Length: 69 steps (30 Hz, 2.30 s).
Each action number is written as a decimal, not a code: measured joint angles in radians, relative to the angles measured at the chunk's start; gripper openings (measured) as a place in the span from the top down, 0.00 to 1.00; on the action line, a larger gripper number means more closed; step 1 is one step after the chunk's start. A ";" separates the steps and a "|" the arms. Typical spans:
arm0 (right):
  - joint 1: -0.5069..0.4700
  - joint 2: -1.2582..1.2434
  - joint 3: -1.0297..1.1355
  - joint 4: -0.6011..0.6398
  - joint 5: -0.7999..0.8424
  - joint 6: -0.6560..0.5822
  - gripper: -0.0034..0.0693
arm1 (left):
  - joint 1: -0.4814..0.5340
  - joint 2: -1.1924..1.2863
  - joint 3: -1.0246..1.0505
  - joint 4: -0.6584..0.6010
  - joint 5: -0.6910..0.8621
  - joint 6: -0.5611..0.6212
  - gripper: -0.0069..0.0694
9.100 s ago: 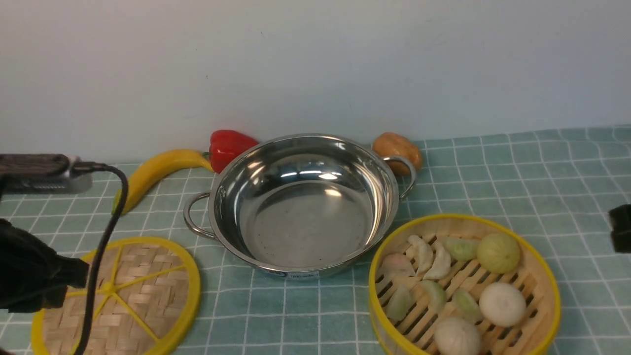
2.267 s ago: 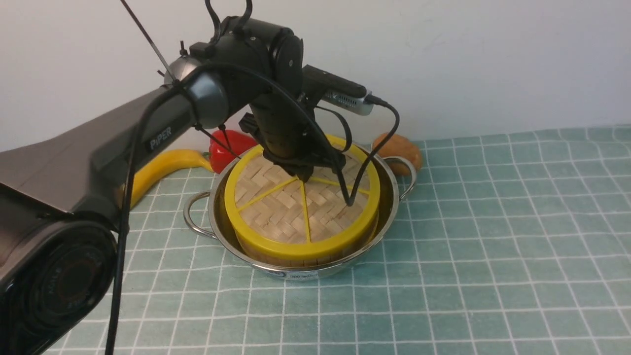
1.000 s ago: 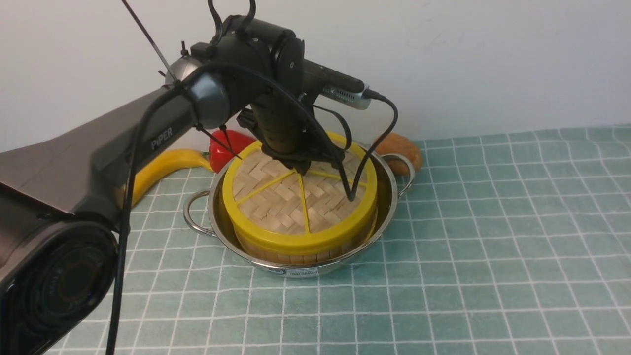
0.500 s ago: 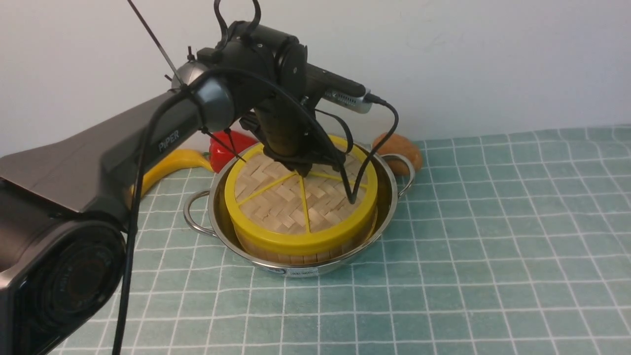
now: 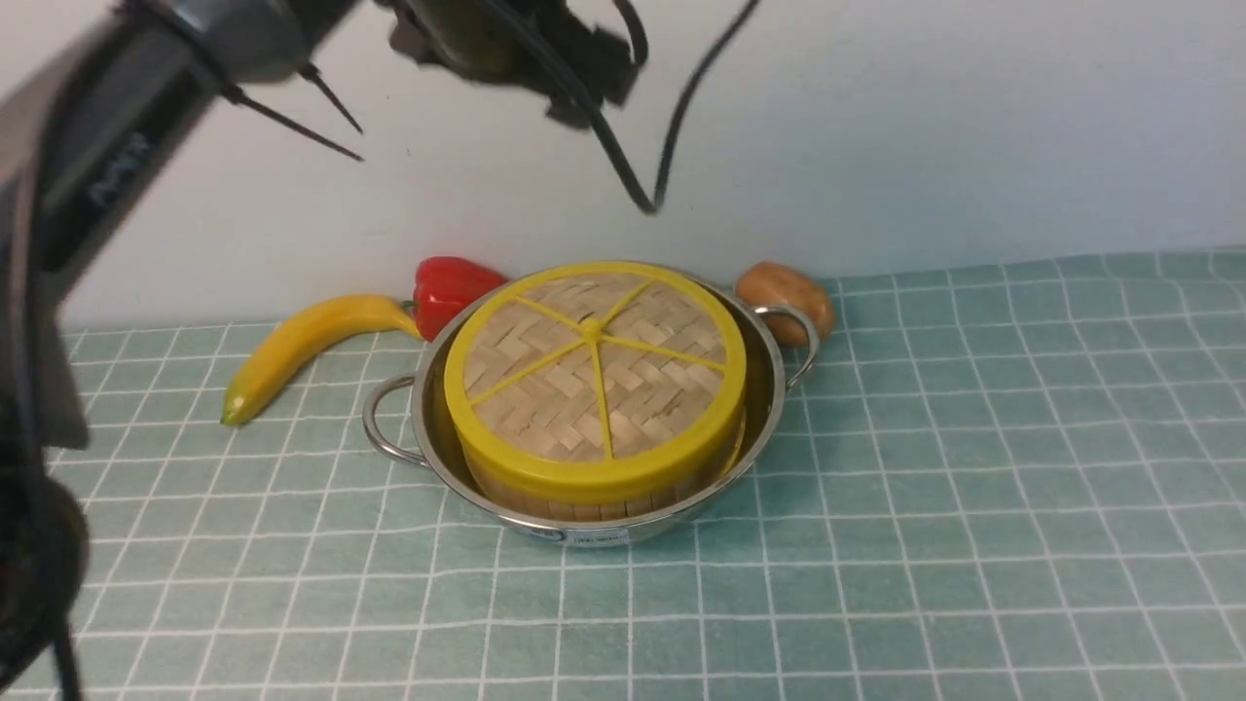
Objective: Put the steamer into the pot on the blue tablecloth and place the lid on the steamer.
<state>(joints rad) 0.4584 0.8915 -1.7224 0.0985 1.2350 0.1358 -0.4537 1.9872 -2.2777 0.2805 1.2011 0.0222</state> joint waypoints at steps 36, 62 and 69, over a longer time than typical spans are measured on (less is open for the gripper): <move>0.000 -0.809 1.153 -0.272 -0.243 0.174 0.97 | 0.000 -1.202 1.512 -0.246 -0.436 0.050 0.94; 0.000 -0.809 1.153 -0.152 -0.242 0.192 0.86 | 0.207 -1.534 1.714 -0.193 -0.575 0.177 0.90; 0.000 -0.809 1.153 -0.152 -0.242 0.192 0.80 | 0.453 -1.887 2.021 -0.174 -0.762 0.157 0.88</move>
<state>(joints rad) 0.4584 0.0825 -0.5690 -0.0536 0.9925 0.3282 -0.0003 0.0999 -0.2571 0.1062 0.4394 0.1788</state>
